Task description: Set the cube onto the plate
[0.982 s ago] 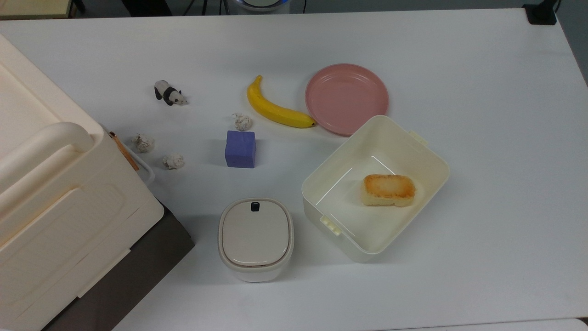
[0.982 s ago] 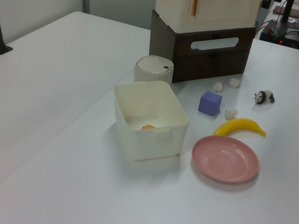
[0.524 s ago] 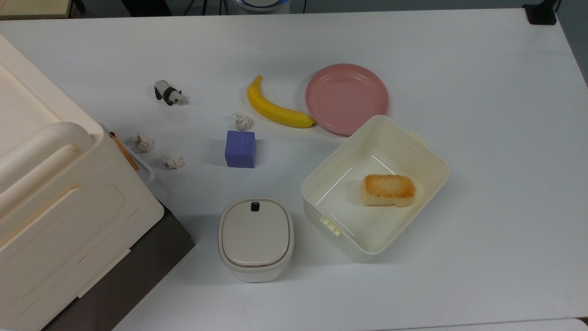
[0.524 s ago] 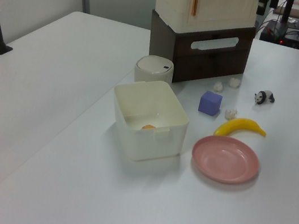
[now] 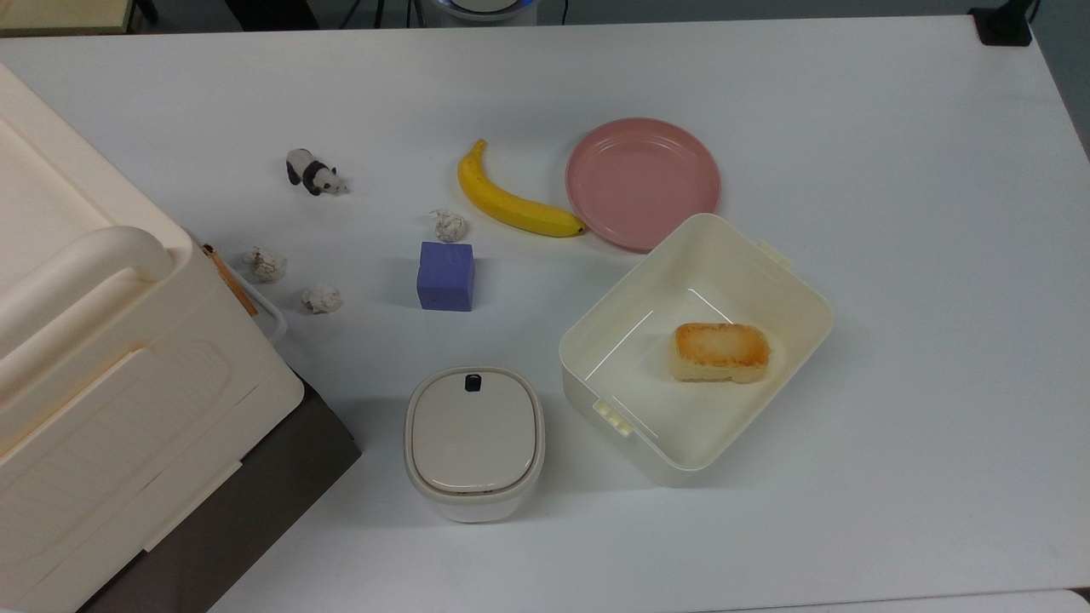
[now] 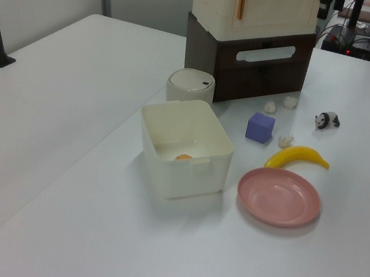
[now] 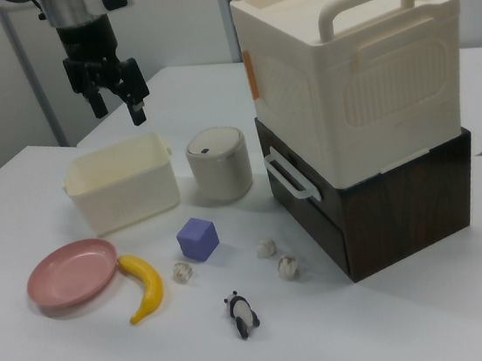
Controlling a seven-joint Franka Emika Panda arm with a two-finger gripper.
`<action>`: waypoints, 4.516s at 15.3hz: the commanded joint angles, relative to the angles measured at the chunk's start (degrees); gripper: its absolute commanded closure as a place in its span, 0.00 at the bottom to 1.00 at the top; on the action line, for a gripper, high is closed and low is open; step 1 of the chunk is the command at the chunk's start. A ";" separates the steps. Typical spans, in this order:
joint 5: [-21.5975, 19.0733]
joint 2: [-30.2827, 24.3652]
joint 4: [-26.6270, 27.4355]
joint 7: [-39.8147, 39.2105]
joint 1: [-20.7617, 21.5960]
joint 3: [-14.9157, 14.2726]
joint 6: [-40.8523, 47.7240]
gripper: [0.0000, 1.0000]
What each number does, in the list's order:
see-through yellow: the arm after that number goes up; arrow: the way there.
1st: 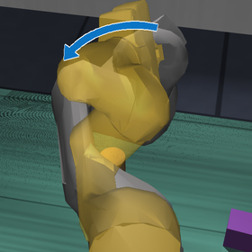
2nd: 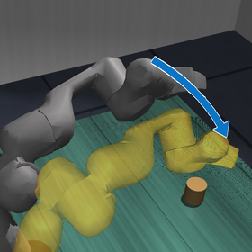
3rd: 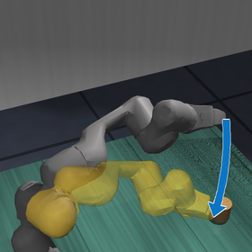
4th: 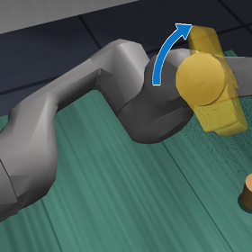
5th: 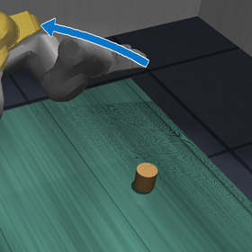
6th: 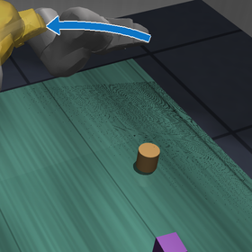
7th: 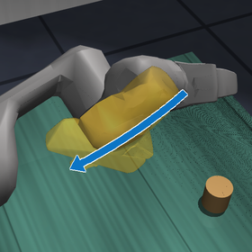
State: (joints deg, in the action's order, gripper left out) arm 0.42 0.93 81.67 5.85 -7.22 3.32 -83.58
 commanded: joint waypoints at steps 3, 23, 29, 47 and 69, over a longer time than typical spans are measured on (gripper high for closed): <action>-0.77 -1.02 2.17 -0.40 0.10 0.02 -1.06 0.00; -1.04 -0.84 12.98 -1.10 0.72 0.11 -11.85 0.00; -0.86 1.26 19.05 -1.01 0.81 0.11 -20.30 0.00; 6.17 16.20 22.75 8.04 6.34 0.11 -39.55 0.01; 11.62 20.52 21.78 15.25 4.94 1.07 -39.48 0.88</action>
State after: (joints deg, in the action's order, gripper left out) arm 10.82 23.11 103.52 18.38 -3.12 3.56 -124.84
